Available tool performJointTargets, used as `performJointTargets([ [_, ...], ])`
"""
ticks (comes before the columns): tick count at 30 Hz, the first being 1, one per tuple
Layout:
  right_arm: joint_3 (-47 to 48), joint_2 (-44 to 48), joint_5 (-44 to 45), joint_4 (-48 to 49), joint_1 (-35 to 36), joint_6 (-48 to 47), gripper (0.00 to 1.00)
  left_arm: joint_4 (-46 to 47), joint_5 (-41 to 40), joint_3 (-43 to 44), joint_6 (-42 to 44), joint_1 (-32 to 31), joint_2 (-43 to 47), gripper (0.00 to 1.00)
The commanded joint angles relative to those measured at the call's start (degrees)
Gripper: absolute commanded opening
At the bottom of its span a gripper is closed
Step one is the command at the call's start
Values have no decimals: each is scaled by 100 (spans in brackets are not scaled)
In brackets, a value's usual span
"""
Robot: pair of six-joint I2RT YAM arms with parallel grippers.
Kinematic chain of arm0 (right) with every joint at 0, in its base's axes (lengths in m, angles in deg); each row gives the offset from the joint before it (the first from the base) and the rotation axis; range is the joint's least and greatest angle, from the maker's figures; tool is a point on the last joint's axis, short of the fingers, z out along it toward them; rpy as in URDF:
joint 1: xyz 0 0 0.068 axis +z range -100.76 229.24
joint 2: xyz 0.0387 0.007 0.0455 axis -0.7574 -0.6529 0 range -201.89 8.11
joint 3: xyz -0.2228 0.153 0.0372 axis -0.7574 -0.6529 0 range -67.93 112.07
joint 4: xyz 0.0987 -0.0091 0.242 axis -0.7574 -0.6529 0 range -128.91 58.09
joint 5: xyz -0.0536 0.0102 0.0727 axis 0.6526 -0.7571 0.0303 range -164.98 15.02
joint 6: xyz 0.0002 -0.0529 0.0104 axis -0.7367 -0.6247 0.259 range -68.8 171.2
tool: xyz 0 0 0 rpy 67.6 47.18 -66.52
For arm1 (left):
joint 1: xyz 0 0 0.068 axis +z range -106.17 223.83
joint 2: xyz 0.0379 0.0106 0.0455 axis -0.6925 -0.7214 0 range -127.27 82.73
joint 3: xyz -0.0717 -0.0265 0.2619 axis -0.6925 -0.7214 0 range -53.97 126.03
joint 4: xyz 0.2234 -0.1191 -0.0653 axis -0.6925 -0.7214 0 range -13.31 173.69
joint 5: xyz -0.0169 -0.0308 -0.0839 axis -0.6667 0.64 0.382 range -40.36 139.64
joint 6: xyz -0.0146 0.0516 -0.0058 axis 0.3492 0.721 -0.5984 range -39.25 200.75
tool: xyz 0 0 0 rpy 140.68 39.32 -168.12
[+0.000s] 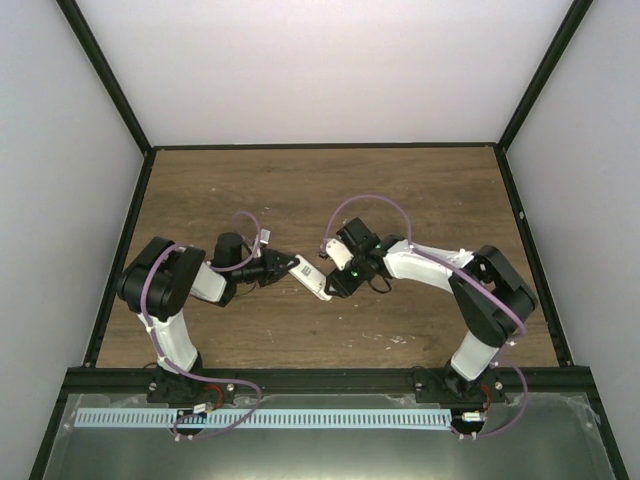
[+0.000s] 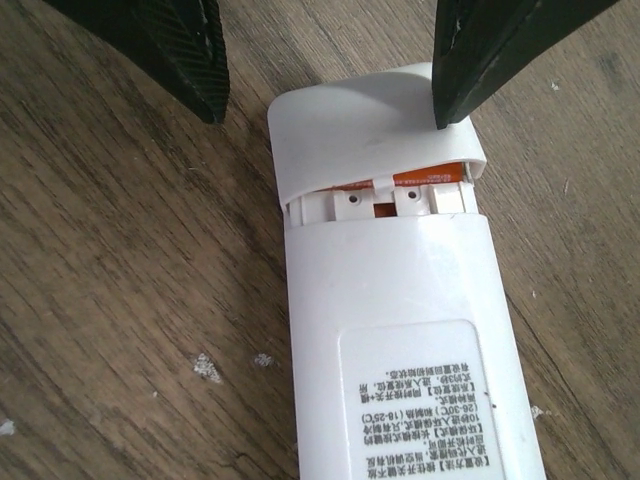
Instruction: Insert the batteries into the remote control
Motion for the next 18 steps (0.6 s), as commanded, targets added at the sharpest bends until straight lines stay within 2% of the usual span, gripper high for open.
performJointTargets([
  [1, 11, -105, -142, 79, -19, 1, 48, -154, -281, -1, 290, 31, 38, 0],
  [18, 79, -309, -340, 203, 49, 223, 44, -179, -290, 17, 288, 33, 38, 0],
])
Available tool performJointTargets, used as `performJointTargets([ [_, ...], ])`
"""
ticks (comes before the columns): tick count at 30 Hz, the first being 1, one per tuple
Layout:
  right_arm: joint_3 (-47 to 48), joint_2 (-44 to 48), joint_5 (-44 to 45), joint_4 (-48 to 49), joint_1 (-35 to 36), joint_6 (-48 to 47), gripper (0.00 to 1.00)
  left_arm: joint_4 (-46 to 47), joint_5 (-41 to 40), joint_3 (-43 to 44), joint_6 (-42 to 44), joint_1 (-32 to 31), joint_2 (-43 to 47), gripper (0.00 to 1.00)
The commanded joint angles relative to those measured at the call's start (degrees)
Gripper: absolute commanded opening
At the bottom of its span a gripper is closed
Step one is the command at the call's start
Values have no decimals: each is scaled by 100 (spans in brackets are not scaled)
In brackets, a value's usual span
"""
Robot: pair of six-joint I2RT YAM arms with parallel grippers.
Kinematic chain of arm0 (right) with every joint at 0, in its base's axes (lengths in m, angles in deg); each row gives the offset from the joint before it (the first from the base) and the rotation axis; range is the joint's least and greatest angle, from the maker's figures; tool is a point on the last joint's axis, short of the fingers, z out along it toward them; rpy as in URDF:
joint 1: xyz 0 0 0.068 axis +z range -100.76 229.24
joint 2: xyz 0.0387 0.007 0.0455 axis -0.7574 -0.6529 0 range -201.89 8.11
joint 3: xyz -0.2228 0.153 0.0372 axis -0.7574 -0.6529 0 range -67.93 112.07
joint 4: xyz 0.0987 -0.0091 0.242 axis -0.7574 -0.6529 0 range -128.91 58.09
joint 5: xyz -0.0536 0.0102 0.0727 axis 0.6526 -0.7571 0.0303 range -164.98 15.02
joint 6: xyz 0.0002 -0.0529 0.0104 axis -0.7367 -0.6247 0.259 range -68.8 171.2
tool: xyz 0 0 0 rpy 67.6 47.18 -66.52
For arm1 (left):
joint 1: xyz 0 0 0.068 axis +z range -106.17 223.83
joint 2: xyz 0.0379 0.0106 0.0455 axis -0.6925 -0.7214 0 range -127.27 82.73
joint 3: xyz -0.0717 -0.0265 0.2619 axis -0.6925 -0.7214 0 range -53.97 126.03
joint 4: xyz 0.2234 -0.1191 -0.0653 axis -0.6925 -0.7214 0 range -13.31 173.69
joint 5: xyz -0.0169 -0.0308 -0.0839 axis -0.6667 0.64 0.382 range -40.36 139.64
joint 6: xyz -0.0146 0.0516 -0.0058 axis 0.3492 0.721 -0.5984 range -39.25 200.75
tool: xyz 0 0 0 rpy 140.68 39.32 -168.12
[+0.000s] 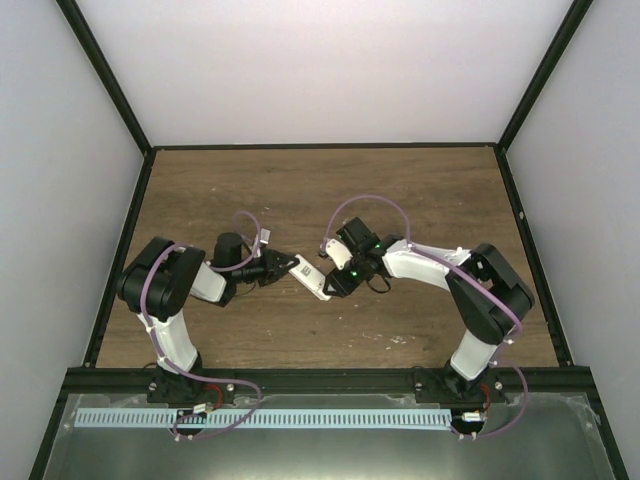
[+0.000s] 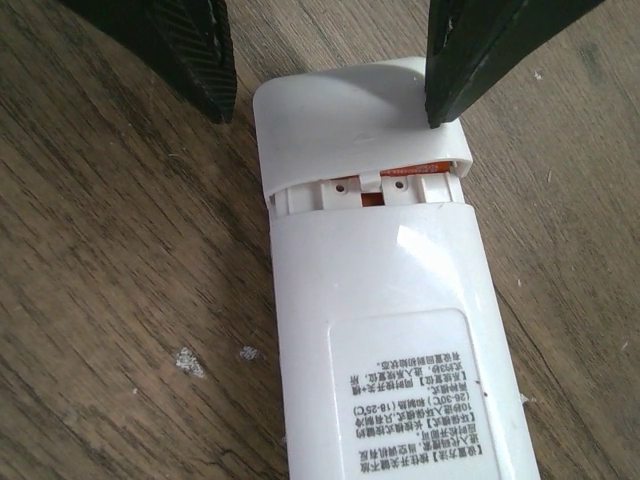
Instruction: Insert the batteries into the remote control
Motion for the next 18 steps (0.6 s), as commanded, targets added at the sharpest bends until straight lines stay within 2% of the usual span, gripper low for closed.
performJointTargets([
  [1, 96, -198, -87, 90, 51, 142, 44, -178, -286, 19, 220, 27, 34, 0],
  [18, 174, -296, -132, 213, 128, 692, 43, -126, -334, 10, 151, 33, 34, 0],
])
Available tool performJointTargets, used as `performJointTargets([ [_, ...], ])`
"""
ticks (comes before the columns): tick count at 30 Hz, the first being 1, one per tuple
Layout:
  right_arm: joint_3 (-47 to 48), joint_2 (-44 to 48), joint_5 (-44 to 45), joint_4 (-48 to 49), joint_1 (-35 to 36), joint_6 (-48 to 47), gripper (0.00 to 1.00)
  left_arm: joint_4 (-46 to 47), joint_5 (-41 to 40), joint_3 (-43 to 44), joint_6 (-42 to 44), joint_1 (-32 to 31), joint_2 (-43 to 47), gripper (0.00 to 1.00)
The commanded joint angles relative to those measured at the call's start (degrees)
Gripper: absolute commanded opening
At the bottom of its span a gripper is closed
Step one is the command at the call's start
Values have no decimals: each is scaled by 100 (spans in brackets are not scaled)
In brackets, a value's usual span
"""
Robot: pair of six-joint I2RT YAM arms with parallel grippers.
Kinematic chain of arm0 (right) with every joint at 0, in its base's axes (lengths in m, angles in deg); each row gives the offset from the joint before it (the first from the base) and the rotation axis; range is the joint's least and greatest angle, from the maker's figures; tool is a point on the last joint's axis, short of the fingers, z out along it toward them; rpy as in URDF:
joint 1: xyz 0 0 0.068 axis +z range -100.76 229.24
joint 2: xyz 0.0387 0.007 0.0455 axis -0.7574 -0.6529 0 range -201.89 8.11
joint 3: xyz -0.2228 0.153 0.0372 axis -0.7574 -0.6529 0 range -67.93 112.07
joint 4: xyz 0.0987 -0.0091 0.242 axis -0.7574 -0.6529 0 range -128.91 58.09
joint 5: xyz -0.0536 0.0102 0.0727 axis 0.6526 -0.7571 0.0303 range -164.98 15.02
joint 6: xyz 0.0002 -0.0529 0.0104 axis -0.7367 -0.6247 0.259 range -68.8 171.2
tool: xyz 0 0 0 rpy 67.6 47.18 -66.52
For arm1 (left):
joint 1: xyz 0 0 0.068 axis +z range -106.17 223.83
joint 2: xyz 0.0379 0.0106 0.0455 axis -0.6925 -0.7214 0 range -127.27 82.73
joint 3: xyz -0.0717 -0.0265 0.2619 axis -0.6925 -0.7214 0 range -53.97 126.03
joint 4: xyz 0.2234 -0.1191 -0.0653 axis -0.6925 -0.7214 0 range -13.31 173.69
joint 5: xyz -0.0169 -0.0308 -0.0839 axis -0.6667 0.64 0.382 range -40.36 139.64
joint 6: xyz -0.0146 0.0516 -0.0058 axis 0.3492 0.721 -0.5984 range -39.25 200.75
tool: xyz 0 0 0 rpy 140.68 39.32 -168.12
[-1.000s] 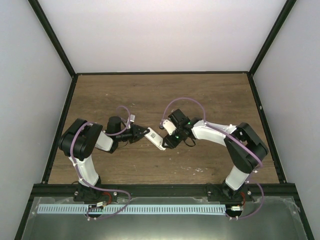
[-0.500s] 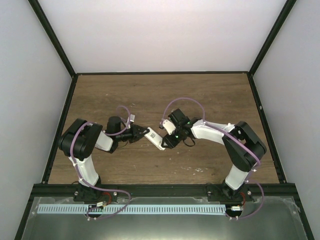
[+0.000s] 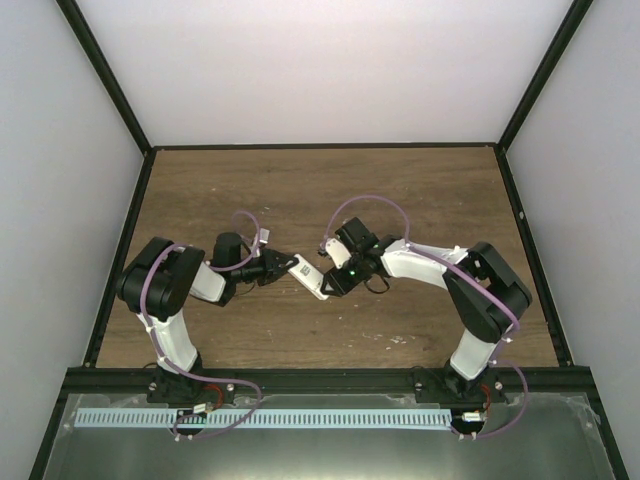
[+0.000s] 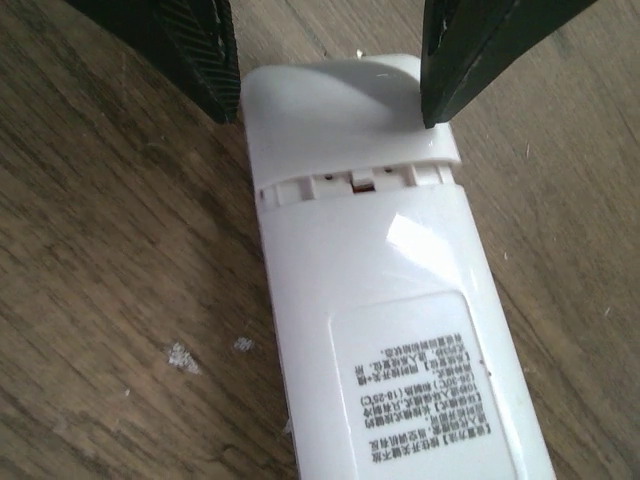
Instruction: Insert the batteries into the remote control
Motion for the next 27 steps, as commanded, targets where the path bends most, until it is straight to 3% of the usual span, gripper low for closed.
performJointTargets([
  [1, 171, -222, 39, 123, 117, 262, 43, -125, -338, 10, 111, 7, 40, 0],
  [10, 162, -251, 58, 122, 157, 572, 42, -117, -391, 10, 93, 7, 77, 0],
  [27, 56, -277, 399, 270, 31, -104, 37, -95, -303, -35, 120, 7, 95, 0],
])
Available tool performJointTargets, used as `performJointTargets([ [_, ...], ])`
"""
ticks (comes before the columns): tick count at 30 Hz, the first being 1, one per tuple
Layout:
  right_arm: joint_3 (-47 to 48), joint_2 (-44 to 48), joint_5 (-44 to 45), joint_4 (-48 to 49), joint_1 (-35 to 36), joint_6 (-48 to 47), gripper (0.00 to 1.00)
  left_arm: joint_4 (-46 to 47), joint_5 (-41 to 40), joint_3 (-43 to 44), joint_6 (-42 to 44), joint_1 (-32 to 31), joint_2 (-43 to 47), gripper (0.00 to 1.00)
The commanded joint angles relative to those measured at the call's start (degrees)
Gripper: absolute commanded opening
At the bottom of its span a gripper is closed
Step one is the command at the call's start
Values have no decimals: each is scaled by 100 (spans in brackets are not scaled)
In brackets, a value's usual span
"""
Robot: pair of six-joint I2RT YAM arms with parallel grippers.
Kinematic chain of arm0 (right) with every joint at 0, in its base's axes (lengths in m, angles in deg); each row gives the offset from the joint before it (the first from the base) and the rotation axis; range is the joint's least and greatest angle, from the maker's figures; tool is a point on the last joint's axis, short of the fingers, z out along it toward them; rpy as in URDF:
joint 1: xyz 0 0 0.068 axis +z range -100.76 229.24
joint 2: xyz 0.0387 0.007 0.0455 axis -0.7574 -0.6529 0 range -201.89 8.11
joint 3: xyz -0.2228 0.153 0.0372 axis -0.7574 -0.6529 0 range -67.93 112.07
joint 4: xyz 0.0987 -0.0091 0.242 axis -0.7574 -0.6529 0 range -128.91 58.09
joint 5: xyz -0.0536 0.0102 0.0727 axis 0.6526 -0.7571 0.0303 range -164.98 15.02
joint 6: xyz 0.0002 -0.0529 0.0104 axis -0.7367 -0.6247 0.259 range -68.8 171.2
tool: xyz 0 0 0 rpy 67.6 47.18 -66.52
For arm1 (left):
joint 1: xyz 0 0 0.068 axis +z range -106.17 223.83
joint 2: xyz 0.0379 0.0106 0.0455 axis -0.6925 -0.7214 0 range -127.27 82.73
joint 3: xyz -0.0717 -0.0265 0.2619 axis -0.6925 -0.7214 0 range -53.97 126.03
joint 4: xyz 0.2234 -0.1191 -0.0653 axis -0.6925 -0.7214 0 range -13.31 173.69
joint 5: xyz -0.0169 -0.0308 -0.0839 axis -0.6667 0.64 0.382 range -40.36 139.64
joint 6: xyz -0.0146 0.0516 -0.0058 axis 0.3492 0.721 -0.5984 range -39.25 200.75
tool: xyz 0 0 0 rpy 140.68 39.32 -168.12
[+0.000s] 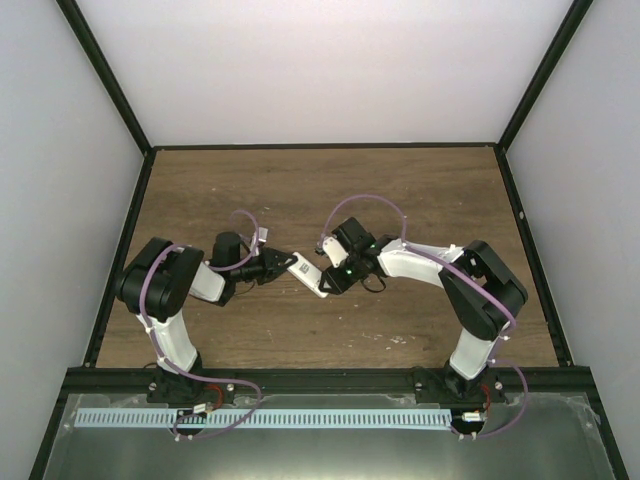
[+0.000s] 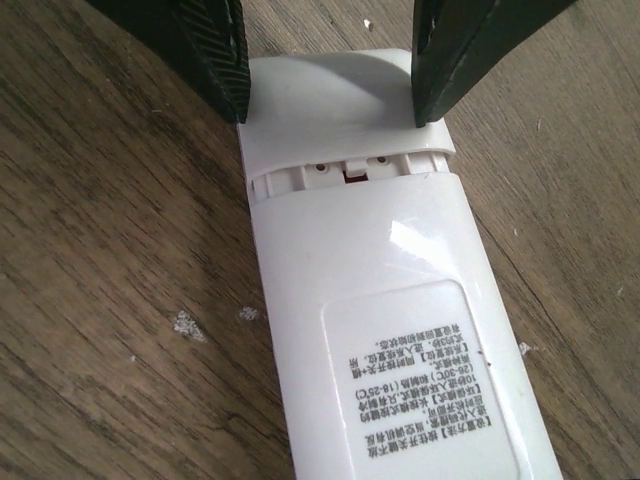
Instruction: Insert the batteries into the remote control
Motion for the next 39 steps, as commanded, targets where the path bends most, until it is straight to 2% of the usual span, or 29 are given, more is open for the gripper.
performJointTargets([
  [1, -51, -145, 177, 123, -51, -264, 37, -99, -179, -46, 141, -17, 58, 0],
  [8, -137, -220, -308, 248, -177, -609, 37, -50, -31, -26, 168, -15, 20, 0],
  [17, 106, -653, -935, -68, -258, -1093, 36, -7, 180, 40, 252, -15, -69, 0],
  [30, 315, -785, -892, -184, -415, -1167, 34, -639, 411, 254, 874, -15, 150, 0],
  [39, 293, -634, -577, -231, -704, -1352, 45, -214, 943, 357, 766, -20, -134, 0],
])
